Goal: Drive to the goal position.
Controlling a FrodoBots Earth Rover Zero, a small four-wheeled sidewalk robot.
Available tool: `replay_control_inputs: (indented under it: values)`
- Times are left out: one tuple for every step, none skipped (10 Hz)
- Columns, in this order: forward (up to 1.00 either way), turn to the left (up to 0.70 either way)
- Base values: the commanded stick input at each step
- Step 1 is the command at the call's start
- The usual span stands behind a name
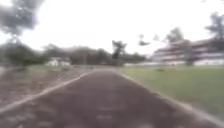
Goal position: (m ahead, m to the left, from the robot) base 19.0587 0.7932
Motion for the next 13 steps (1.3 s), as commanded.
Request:
replay_control_inputs:
  values:
    - [0.7,0.04]
    - [0.7,0.29]
    - [0.7,0.35]
    - [0.7,0.23]
    - [0.7,0.07]
    - [0.7,0.0]
    - [0.7,0.0]
    - [0.7,0.0]
    - [0.7,0.0]
    - [0.7,0.0]
    - [0.7,0.0]
    - [0.7,0.0]
    - [0.7,0.0]
